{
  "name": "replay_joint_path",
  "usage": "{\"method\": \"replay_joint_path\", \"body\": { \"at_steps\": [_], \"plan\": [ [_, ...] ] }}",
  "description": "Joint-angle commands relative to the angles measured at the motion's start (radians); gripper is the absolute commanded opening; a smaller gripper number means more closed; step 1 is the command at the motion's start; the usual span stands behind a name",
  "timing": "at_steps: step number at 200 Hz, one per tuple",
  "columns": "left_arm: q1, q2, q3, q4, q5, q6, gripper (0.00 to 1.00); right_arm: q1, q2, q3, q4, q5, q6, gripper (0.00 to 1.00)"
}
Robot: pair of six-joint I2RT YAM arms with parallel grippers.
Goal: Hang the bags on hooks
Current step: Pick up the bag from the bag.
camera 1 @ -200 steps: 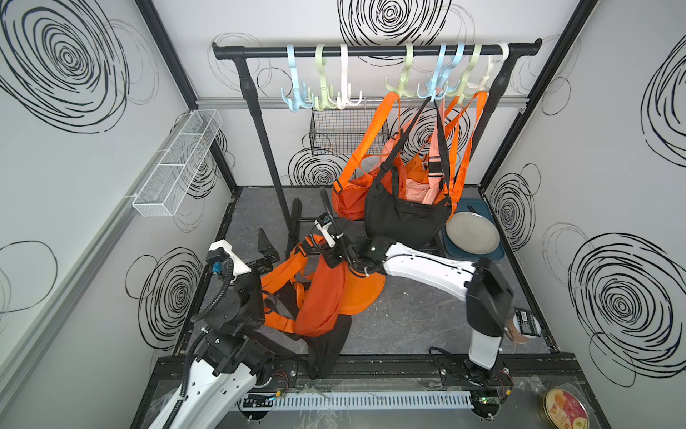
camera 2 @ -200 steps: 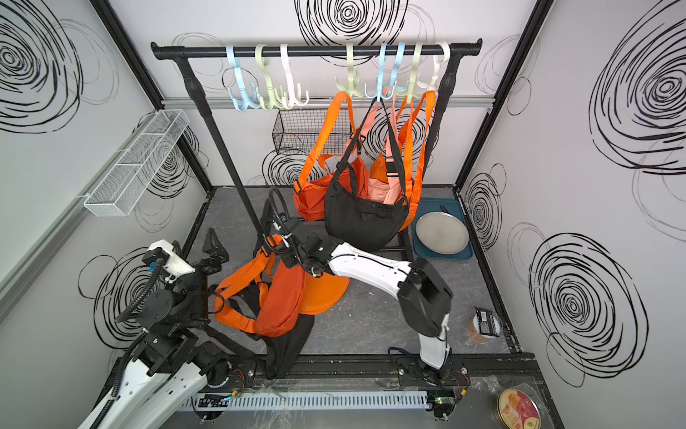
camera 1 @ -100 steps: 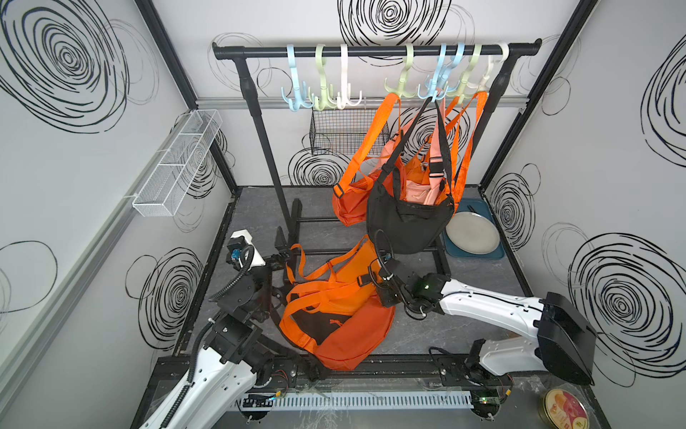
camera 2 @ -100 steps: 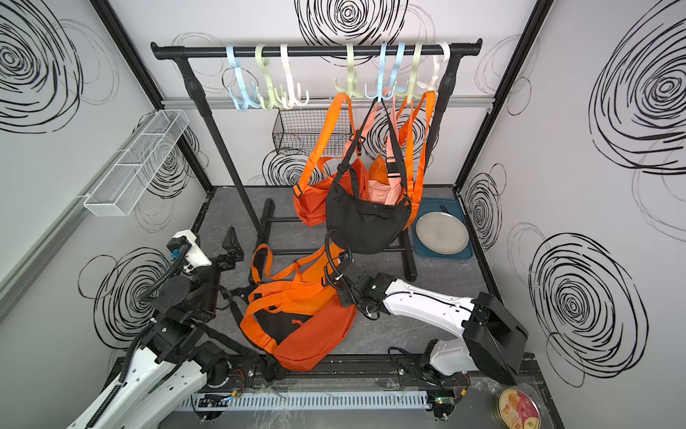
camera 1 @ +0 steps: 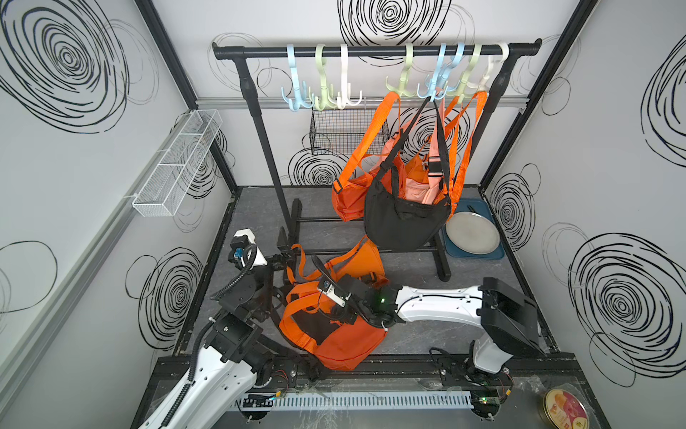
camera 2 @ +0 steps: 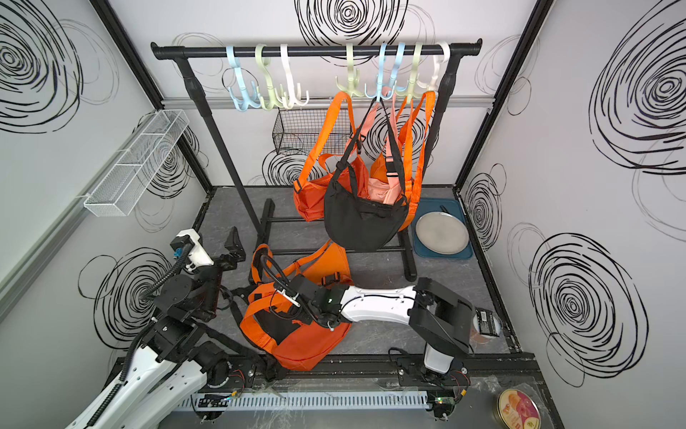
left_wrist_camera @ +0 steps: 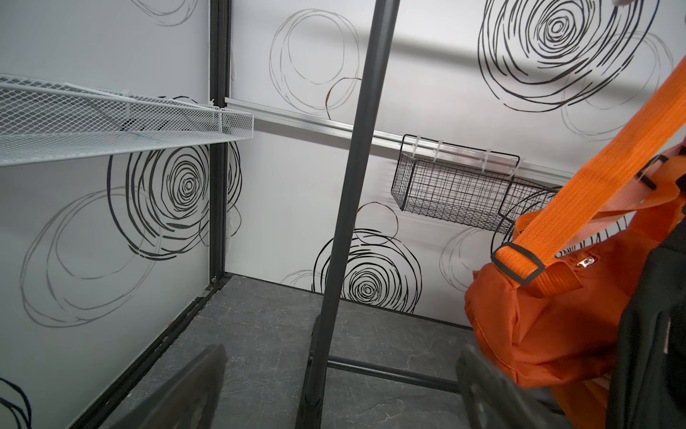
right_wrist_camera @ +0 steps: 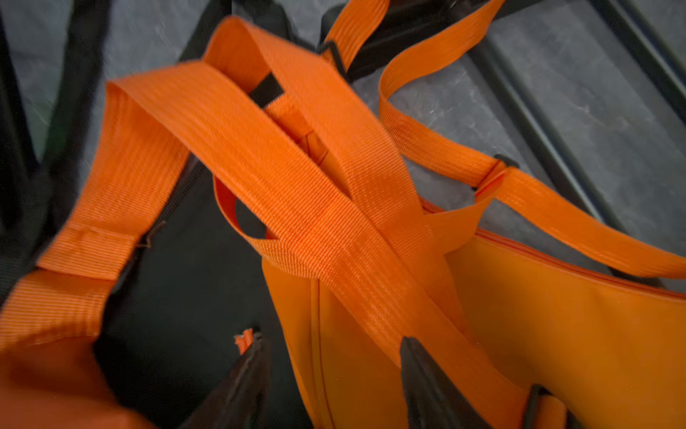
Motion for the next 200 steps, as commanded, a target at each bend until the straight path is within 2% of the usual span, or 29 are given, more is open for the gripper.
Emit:
{"method": "replay_joint_path", "body": {
  "at_steps": [1, 26, 44, 86, 97, 126, 149, 177, 200],
  "plan": [
    [0.0, -0.008, 0.027, 0.03, -0.014, 0.019, 0.99, -0.002, 0.024, -0.012, 0.094, 0.082, -0.084, 0.59],
    [-0.001, -0.014, 0.026, 0.031, -0.014, 0.023, 0.99, -0.001, 0.059, -0.031, 0.174, 0.203, -0.098, 0.58],
    [-0.001, -0.017, 0.026, 0.035, -0.014, 0.024, 0.99, -0.003, 0.077, -0.036, 0.216, 0.24, -0.107, 0.55],
    [-0.006, -0.013, 0.023, 0.034, -0.026, 0.03, 0.99, -0.011, 0.142, -0.043, 0.298, 0.22, -0.115, 0.49],
    [-0.007, -0.012, 0.021, 0.037, -0.029, 0.034, 0.99, -0.012, 0.151, -0.043, 0.308, 0.206, -0.115, 0.44],
    [-0.005, -0.006, 0.021, 0.04, -0.026, 0.036, 0.99, -0.015, 0.145, -0.041, 0.322, 0.201, -0.117, 0.13],
    [-0.003, -0.001, 0.021, 0.041, -0.022, 0.036, 0.99, -0.025, 0.094, -0.057, 0.325, 0.186, -0.112, 0.01],
    [-0.002, 0.001, 0.021, 0.041, -0.005, 0.039, 0.99, -0.041, -0.015, -0.078, 0.314, 0.202, -0.109, 0.0],
    [-0.003, -0.001, 0.021, 0.051, 0.072, 0.056, 0.99, -0.07, -0.122, -0.08, 0.28, 0.168, -0.093, 0.0]
  ]
}}
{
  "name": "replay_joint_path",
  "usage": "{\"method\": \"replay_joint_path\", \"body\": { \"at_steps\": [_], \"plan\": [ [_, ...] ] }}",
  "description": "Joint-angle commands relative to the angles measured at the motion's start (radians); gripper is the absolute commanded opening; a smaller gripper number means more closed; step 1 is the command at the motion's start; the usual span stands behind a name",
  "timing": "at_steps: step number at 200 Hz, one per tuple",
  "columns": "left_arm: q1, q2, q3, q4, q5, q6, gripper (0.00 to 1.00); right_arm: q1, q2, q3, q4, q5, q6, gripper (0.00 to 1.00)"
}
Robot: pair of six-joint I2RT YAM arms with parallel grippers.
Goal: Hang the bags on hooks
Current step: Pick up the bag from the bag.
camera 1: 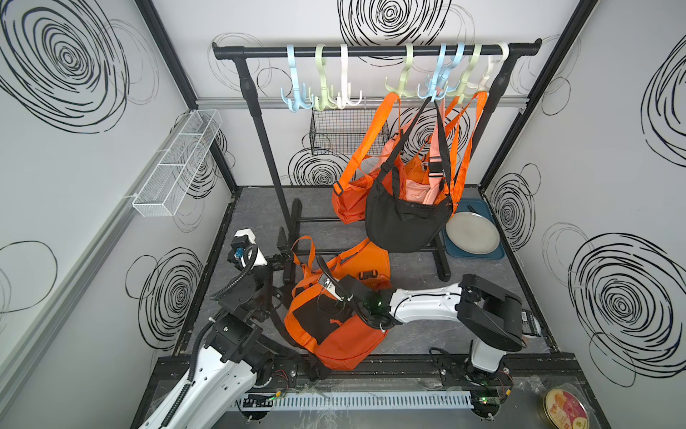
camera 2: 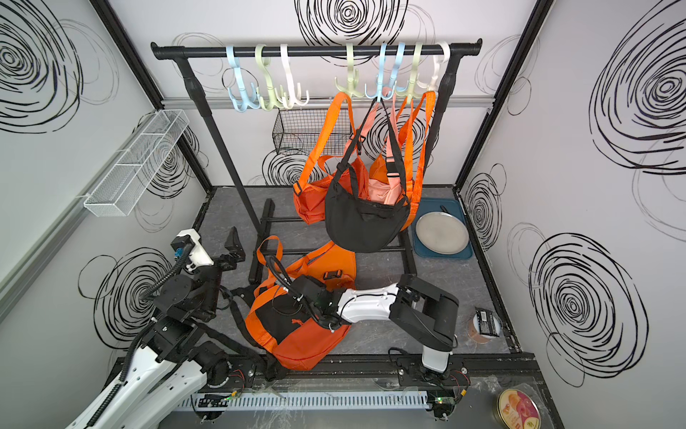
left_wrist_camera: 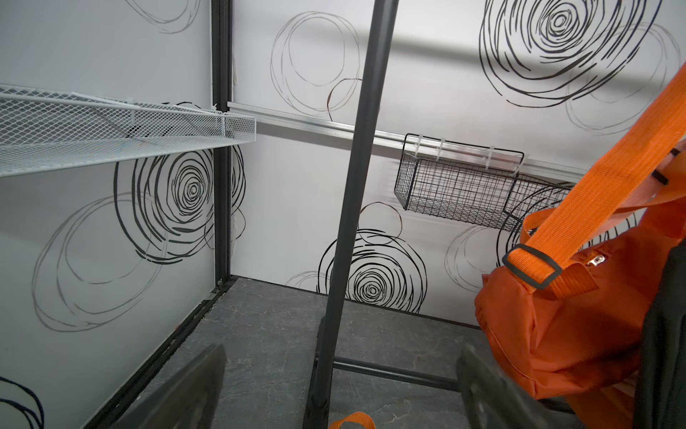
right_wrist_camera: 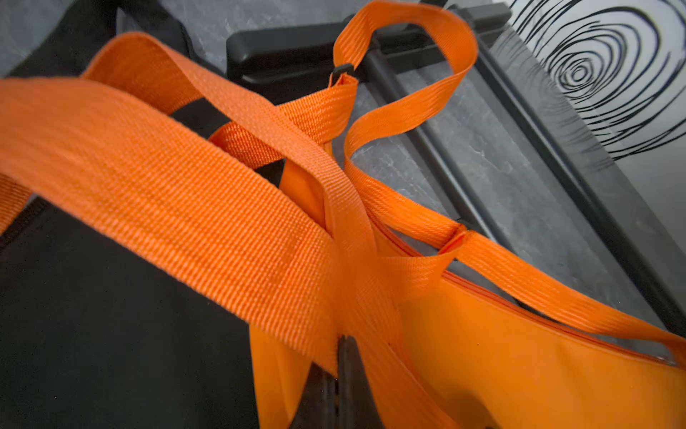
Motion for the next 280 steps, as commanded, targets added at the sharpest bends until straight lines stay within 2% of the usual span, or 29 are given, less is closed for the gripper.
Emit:
{"method": "replay_joint_path", "body": {
  "at_steps": [1, 38, 66, 85, 100, 130, 154, 181, 207, 223, 247, 280],
  "plan": [
    [-0.001, 0.001, 0.022, 0.049, 0.072, 0.029, 0.99, -0.033, -0.134, 0.003, -0.009, -0.012, 0.01, 0.0],
    [-0.015, -0.009, 0.047, 0.046, 0.24, 0.058, 1.0, -0.051, -0.265, 0.057, -0.091, 0.003, -0.005, 0.0],
    [-0.045, -0.006, 0.092, 0.023, 0.372, 0.07, 0.96, -0.051, -0.337, 0.087, -0.125, 0.034, -0.011, 0.0],
    [-0.111, 0.014, 0.122, -0.017, 0.451, 0.097, 0.94, -0.049, -0.376, 0.083, -0.106, 0.057, -0.03, 0.0],
    [-0.21, 0.034, 0.151, -0.062, 0.465, 0.132, 0.92, -0.054, -0.394, 0.123, -0.151, 0.096, -0.025, 0.0],
    [-0.446, 0.06, 0.179, -0.163, 0.308, 0.199, 0.9, -0.054, -0.398, 0.208, -0.242, 0.148, -0.021, 0.0],
    [-0.558, 0.056, 0.153, -0.206, 0.138, 0.168, 0.88, -0.056, -0.379, 0.21, -0.273, 0.165, 0.001, 0.0],
    [-0.625, 0.031, 0.109, -0.302, -0.002, 0.001, 0.86, -0.061, -0.351, 0.211, -0.328, 0.203, 0.068, 0.0],
    [-0.686, 0.013, 0.044, -0.354, -0.047, -0.135, 0.84, -0.081, -0.362, 0.218, -0.344, 0.184, 0.114, 0.0],
    [-0.734, 0.037, 0.023, -0.376, -0.066, -0.184, 0.84, -0.098, -0.362, 0.24, -0.37, 0.17, 0.136, 0.0],
    [-0.807, 0.11, -0.008, -0.397, -0.186, -0.252, 0.81, -0.102, -0.368, 0.261, -0.391, 0.161, 0.142, 0.0],
    [-0.771, 0.157, -0.066, -0.364, -0.227, -0.32, 0.68, -0.102, -0.393, 0.251, -0.402, 0.13, 0.157, 0.0]
  ]
}}
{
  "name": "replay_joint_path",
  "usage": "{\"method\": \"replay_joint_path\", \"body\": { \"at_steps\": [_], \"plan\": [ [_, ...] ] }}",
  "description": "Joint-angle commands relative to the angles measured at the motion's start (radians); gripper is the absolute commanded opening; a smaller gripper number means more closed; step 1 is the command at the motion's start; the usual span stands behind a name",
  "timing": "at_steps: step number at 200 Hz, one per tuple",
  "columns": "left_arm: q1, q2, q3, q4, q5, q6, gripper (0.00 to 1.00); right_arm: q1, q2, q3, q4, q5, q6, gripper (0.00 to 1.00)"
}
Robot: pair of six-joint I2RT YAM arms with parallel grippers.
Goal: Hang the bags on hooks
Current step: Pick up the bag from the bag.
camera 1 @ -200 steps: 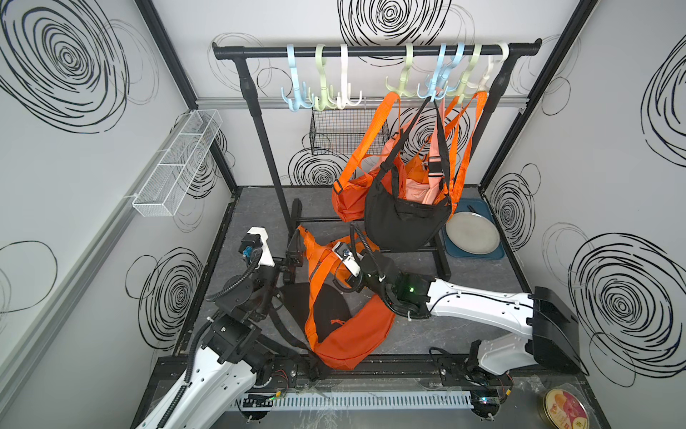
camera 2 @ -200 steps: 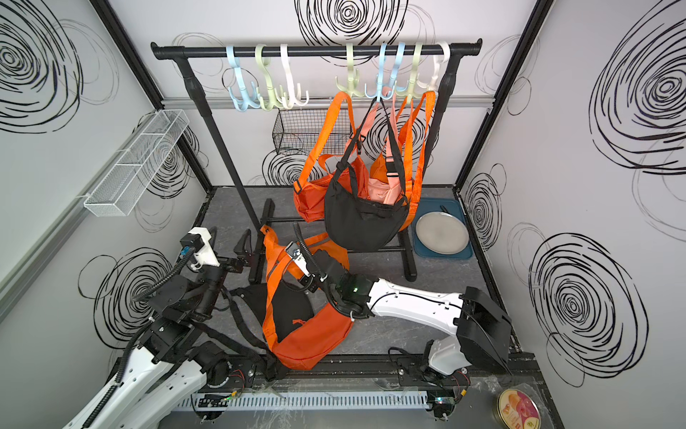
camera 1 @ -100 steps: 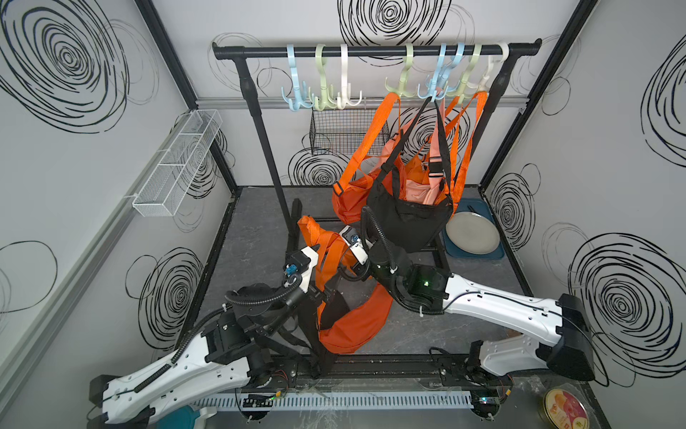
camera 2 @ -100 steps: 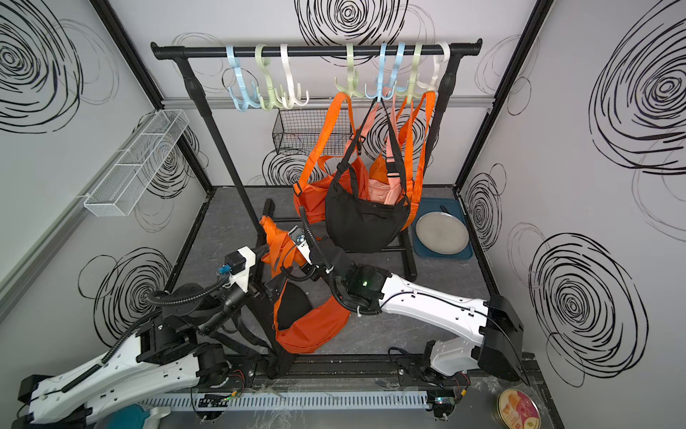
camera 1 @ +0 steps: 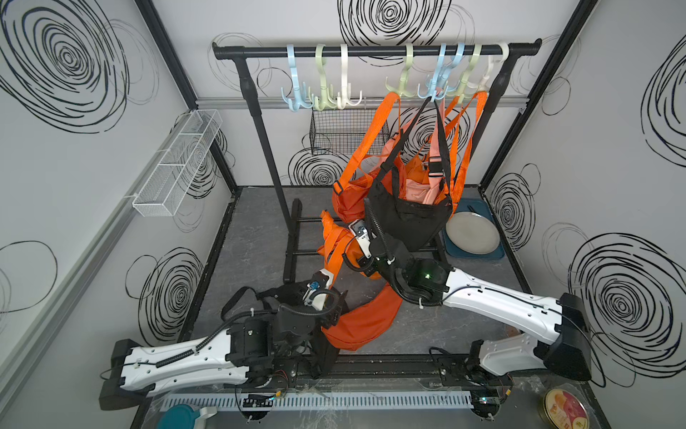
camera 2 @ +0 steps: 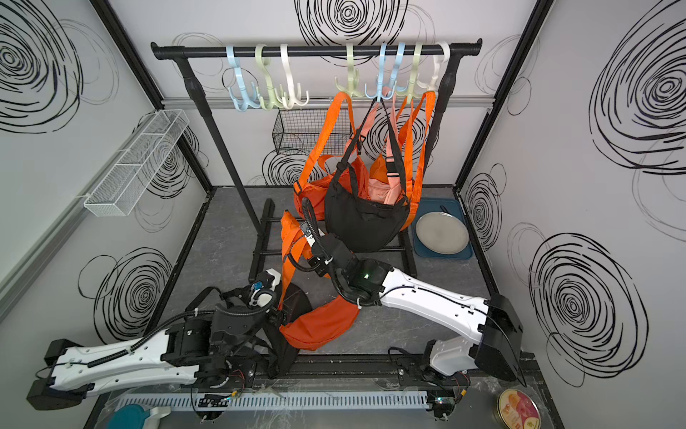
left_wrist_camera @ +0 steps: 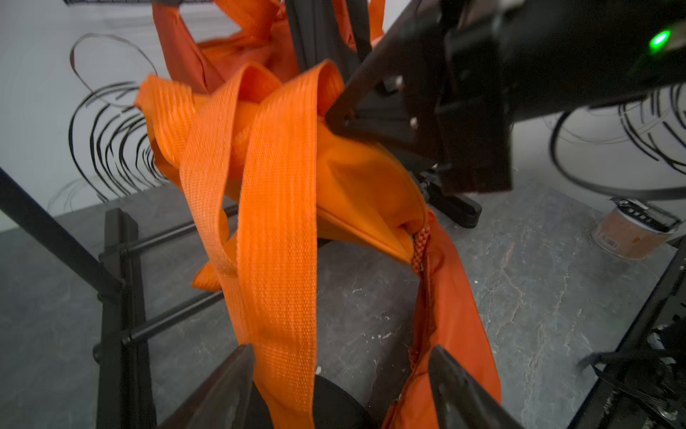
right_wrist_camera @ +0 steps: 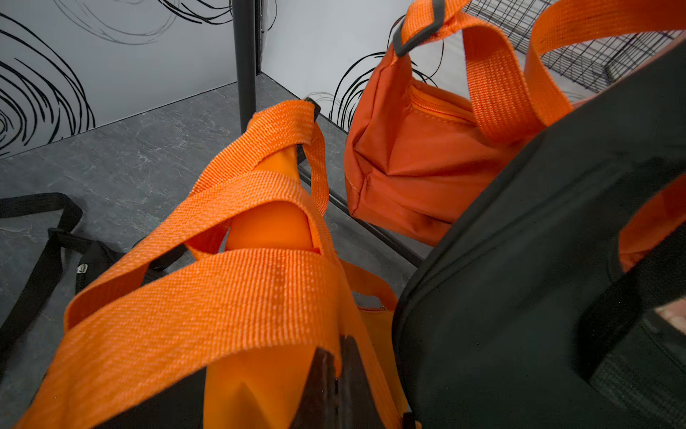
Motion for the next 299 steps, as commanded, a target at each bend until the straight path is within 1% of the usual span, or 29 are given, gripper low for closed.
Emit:
{"method": "replay_joint_path", "body": {
  "at_steps": [1, 15, 38, 64, 77, 96, 113, 129, 146, 173, 199, 213, 249, 255, 272, 279, 290, 299],
  "plan": [
    [0.036, 0.01, -0.042, 0.027, -0.091, -0.095, 0.68, -0.002, -0.038, 0.027, -0.015, -0.018, 0.027, 0.0],
    [0.08, 0.008, -0.064, 0.046, -0.071, -0.095, 0.65, -0.001, -0.051, 0.018, -0.011, -0.032, 0.028, 0.0],
    [0.145, 0.002, -0.092, 0.102, -0.018, -0.096, 0.53, -0.001, -0.071, 0.003, -0.004, -0.055, 0.03, 0.0],
    [0.172, 0.025, -0.108, 0.166, 0.021, -0.076, 0.38, -0.001, -0.085, -0.004, -0.004, -0.075, 0.039, 0.0],
    [0.177, 0.033, -0.106, 0.191, 0.033, -0.062, 0.32, -0.001, -0.083, -0.006, -0.006, -0.093, 0.041, 0.0],
    [0.178, 0.03, -0.078, 0.192, 0.035, -0.045, 0.17, -0.003, -0.073, -0.016, -0.017, -0.114, 0.047, 0.0],
    [0.176, 0.002, -0.029, 0.151, 0.034, -0.024, 0.0, -0.011, -0.064, -0.034, -0.026, -0.13, 0.063, 0.0],
    [0.172, -0.032, 0.047, 0.072, 0.016, -0.002, 0.0, -0.03, -0.062, -0.057, -0.031, -0.158, 0.086, 0.0],
    [0.172, -0.059, 0.147, -0.022, 0.021, 0.022, 0.0, -0.059, -0.066, -0.083, -0.029, -0.218, 0.11, 0.0],
    [0.177, -0.011, 0.357, -0.196, 0.036, 0.053, 0.0, -0.073, -0.097, -0.109, 0.008, -0.29, 0.109, 0.15],
    [0.178, 0.08, 0.52, -0.267, 0.121, 0.078, 0.0, -0.078, -0.132, -0.1, 0.056, -0.387, 0.064, 0.37],
    [0.173, 0.12, 0.578, -0.282, 0.156, 0.087, 0.0, -0.075, -0.148, -0.085, 0.074, -0.429, 0.043, 0.44],
    [0.17, 0.179, 0.687, -0.299, 0.165, 0.124, 0.0, -0.064, -0.172, -0.096, 0.181, -0.53, -0.002, 0.51],
    [0.17, 0.188, 0.703, -0.303, 0.164, 0.131, 0.0, -0.053, -0.169, -0.094, 0.189, -0.526, -0.014, 0.51],
    [0.172, 0.21, 0.742, -0.323, 0.159, 0.141, 0.0, -0.018, -0.159, -0.092, 0.223, -0.448, -0.049, 0.53],
    [0.173, 0.218, 0.756, -0.33, 0.157, 0.144, 0.0, -0.011, -0.149, -0.088, 0.231, -0.438, -0.057, 0.53],
    [0.173, 0.224, 0.771, -0.338, 0.148, 0.149, 0.0, 0.002, -0.132, -0.079, 0.237, -0.42, -0.075, 0.5],
    [0.175, 0.225, 0.783, -0.345, 0.135, 0.154, 0.0, 0.013, -0.121, -0.08, 0.246, -0.363, -0.092, 0.4]
  ]
}}
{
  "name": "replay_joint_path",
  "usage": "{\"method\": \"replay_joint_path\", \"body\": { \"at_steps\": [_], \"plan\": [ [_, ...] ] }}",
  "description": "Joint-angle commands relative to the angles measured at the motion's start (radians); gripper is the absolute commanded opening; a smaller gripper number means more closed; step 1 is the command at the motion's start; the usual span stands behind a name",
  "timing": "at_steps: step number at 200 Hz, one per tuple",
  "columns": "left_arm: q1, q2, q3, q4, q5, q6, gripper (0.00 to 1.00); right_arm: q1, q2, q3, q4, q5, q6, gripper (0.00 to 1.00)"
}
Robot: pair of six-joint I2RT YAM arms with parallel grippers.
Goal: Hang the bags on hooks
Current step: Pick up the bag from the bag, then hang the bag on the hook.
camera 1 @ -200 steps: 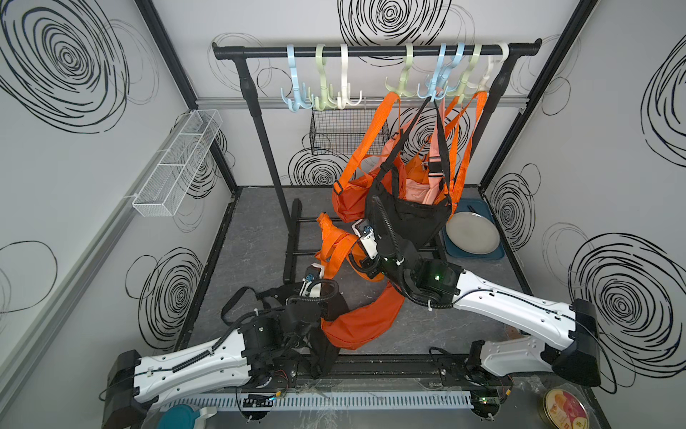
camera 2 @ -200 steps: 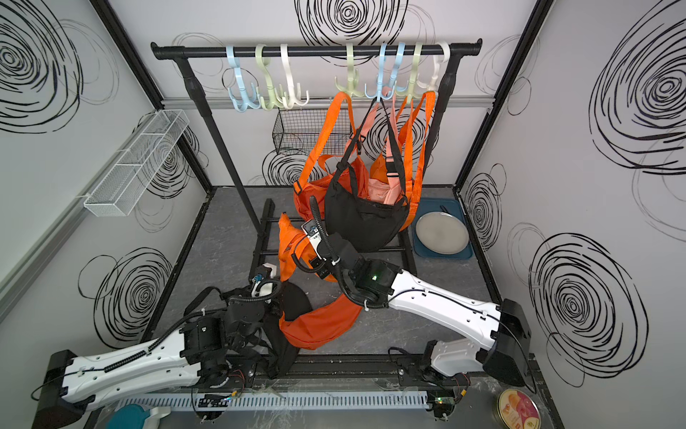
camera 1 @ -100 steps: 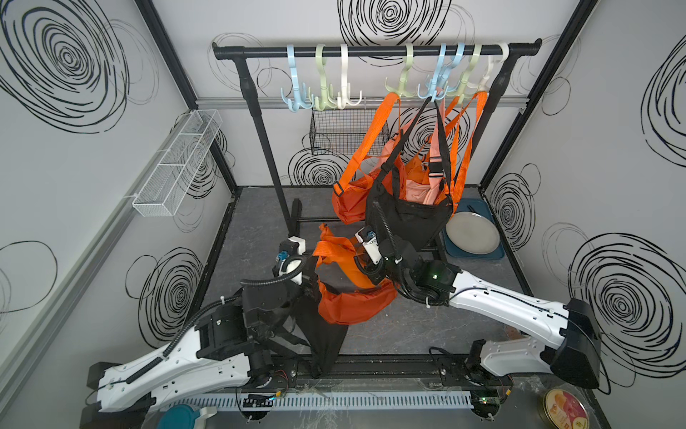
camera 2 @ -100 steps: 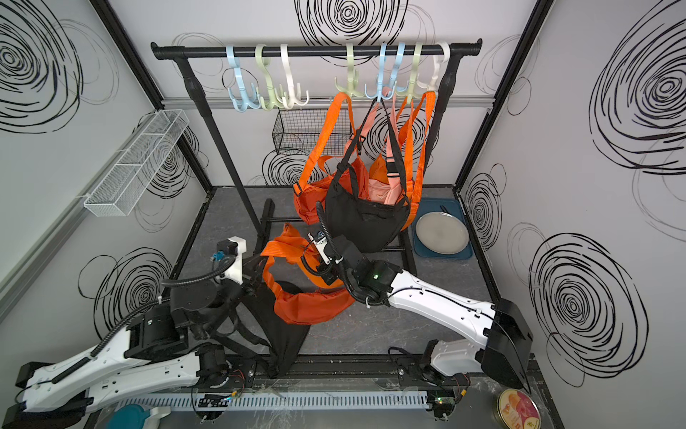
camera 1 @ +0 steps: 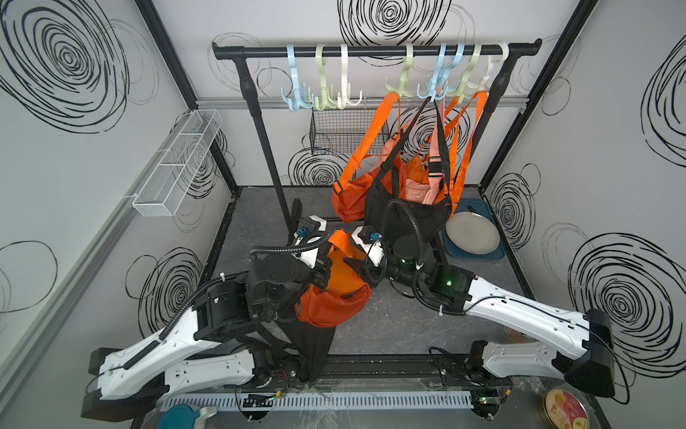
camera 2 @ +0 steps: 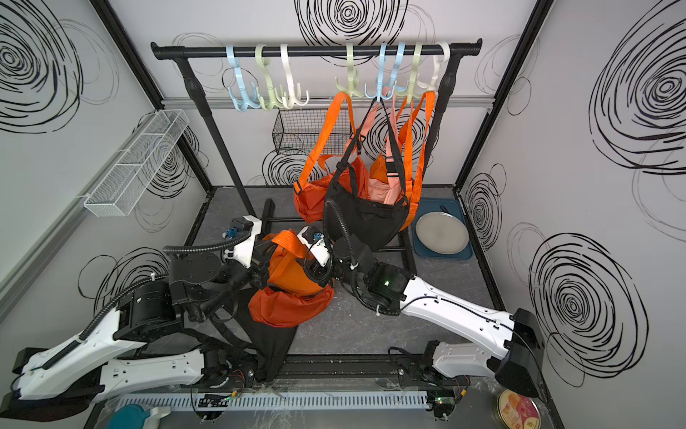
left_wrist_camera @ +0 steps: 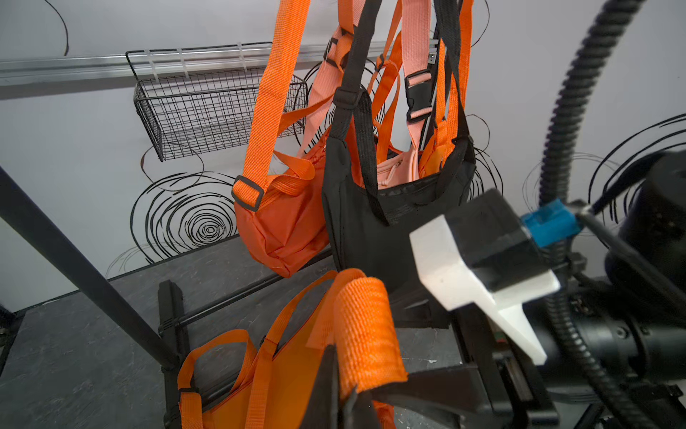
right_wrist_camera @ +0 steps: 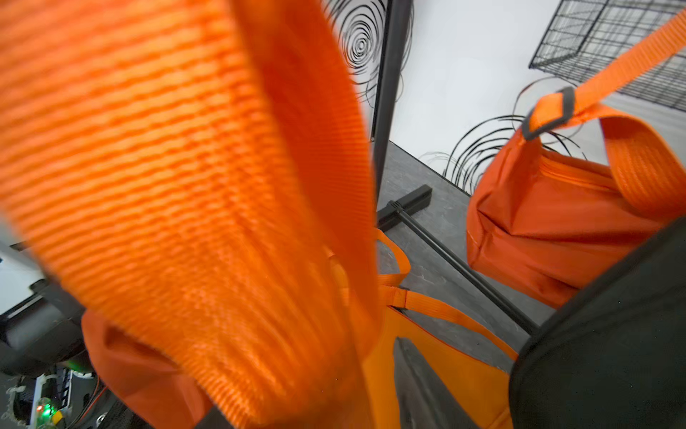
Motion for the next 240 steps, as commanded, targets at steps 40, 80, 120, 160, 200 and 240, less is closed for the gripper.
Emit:
{"method": "replay_joint_path", "body": {
  "at_steps": [40, 80, 120, 160, 200, 240],
  "plan": [
    [0.057, -0.01, 0.08, -0.08, -0.064, 0.036, 0.0, 0.035, -0.031, 0.01, 0.041, 0.225, -0.109, 0.11],
    [0.213, 0.014, 0.088, -0.088, 0.076, 0.048, 0.0, -0.044, -0.113, 0.051, -0.029, 0.138, -0.133, 0.0],
    [0.356, 0.117, 0.215, -0.025, 0.236, 0.08, 0.0, -0.234, -0.032, 0.316, -0.043, -0.089, -0.044, 0.0],
    [0.493, 0.244, 0.407, 0.025, 0.354, 0.072, 0.0, -0.356, 0.192, 0.76, -0.144, -0.216, 0.021, 0.0],
    [0.585, 0.351, 0.537, 0.083, 0.458, 0.014, 0.0, -0.423, 0.434, 1.21, -0.286, -0.287, 0.083, 0.0],
    [0.636, 0.466, 0.707, 0.095, 0.511, -0.01, 0.0, -0.458, 0.62, 1.534, -0.314, -0.341, 0.129, 0.0]
  ]
}}
